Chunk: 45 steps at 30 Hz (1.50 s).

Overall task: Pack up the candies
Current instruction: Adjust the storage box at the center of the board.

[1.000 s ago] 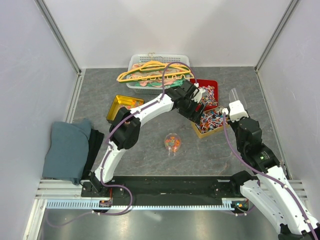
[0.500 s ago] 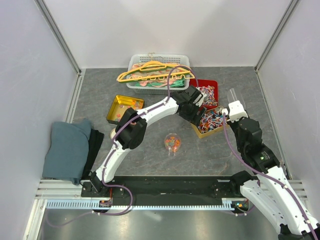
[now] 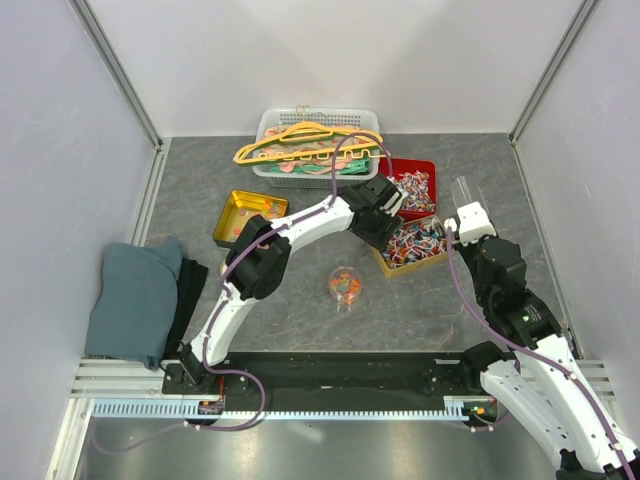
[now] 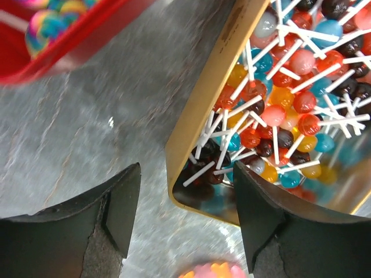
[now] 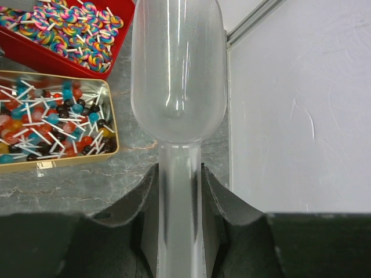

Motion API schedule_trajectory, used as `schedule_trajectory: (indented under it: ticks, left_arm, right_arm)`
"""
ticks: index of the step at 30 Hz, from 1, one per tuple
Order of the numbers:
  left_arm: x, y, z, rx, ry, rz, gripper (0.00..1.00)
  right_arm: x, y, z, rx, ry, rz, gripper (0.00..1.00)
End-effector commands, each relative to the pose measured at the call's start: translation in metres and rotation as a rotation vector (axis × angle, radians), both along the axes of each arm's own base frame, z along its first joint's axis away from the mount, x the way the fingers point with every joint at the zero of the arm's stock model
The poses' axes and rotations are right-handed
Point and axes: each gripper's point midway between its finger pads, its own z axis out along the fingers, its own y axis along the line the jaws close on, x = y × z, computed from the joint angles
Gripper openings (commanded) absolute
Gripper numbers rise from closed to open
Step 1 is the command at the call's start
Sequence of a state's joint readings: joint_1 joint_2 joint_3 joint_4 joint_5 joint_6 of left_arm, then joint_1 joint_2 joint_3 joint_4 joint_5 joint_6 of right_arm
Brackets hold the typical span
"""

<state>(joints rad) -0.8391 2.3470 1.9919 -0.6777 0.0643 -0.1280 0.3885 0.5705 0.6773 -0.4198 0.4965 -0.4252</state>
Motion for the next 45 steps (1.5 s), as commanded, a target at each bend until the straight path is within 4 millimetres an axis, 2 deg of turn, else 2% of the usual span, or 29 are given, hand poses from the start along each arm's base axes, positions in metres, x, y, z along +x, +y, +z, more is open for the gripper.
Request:
schedule_trajectory:
  ticks: [1,5,10,11,15,20,29,33,36,37,39,45]
  left_arm:
    - [0.011,0.036,0.012,0.077,-0.057,-0.014,0.70]
    - [0.018,0.058,0.012,0.100,-0.053,0.000,0.70]
    - [0.030,0.075,0.019,0.100,-0.066,0.032,0.69]
    - [0.038,0.084,0.021,0.121,-0.088,0.033,0.65]
    - [0.055,0.097,0.028,0.126,-0.116,0.057,0.60]
    - [0.070,0.114,0.037,0.134,-0.145,0.068,0.58]
    - [0.085,0.139,0.049,0.131,-0.166,0.079,0.57]
    - [0.076,0.135,0.058,0.072,-0.142,0.051,0.57]
    - [0.063,0.131,0.062,0.026,-0.110,0.015,0.52]
    - [0.060,0.130,0.060,0.022,-0.100,0.006,0.46]
    - [0.056,0.128,0.059,0.010,-0.083,-0.007,0.42]
    - [0.042,0.122,0.046,-0.021,0.004,-0.020,0.44]
  right_arm:
    - [0.004,0.007,0.002,0.030,-0.007,0.023,0.00]
    - [0.007,0.010,-0.004,0.018,0.019,0.035,0.00]
    - [0.011,0.016,-0.004,0.030,0.028,0.060,0.00]
    - [0.011,0.016,-0.003,0.033,0.027,0.061,0.00]
    - [0.013,0.020,-0.004,0.034,0.038,0.072,0.00]
    - [0.017,0.025,-0.013,0.010,0.077,0.104,0.00]
    - [0.030,0.048,-0.036,-0.051,0.231,0.230,0.00]
    - [0.042,0.062,-0.027,-0.088,0.298,0.297,0.00]
    - [0.051,0.076,-0.024,-0.149,0.360,0.353,0.00]
    - [0.051,0.076,-0.025,-0.177,0.387,0.351,0.00]
    - [0.060,0.090,-0.017,-0.222,0.405,0.381,0.00]
    - [0.079,0.110,0.003,-0.310,0.427,0.410,0.00]
